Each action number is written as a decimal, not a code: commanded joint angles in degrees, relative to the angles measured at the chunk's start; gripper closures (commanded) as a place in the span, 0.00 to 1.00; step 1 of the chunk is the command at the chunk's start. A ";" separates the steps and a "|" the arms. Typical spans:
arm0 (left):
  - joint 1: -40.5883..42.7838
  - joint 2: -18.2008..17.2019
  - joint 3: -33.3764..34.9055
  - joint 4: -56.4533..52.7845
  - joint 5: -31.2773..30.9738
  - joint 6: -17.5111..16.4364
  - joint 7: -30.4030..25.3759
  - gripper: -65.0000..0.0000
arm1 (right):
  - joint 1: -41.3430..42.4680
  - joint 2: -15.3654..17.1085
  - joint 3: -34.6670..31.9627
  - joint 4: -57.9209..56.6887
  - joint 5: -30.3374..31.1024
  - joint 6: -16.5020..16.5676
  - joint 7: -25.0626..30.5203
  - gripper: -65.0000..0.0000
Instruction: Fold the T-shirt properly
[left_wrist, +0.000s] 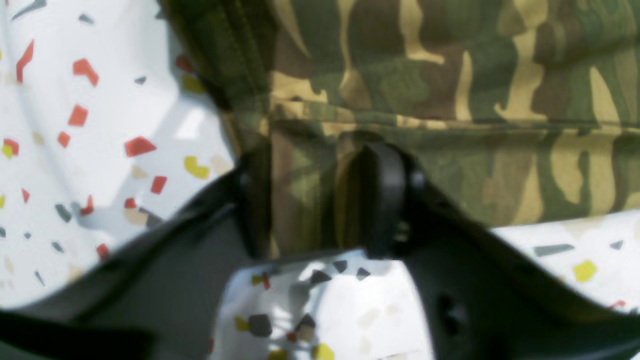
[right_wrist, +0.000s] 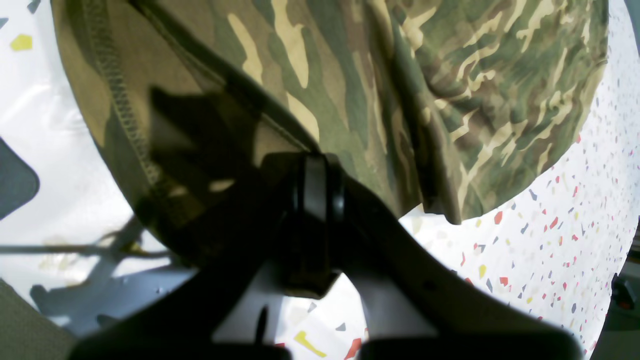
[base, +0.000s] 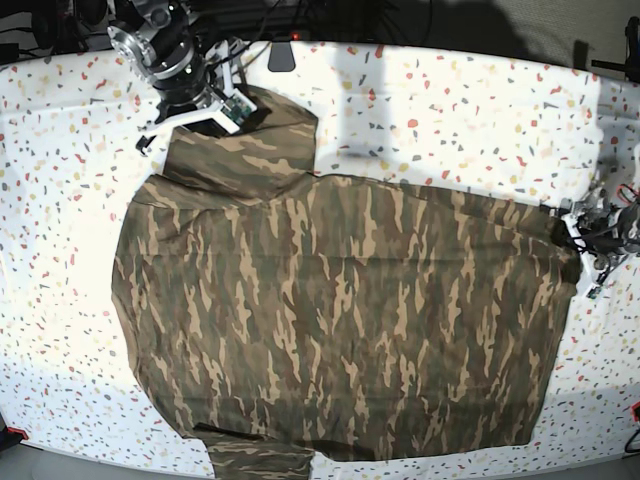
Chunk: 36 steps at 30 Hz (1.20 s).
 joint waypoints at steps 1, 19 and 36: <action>-1.60 -1.33 -0.68 0.66 -0.17 -0.02 -0.48 0.74 | 0.02 0.46 0.20 1.18 0.02 -0.70 0.52 1.00; -1.73 -1.68 -0.68 1.86 -0.15 0.00 0.00 1.00 | 0.96 0.46 0.20 1.18 -0.39 -1.77 0.42 1.00; -1.70 -1.64 -0.68 14.71 12.59 7.21 -2.29 1.00 | 15.28 0.46 0.52 1.05 7.54 -1.92 -1.64 1.00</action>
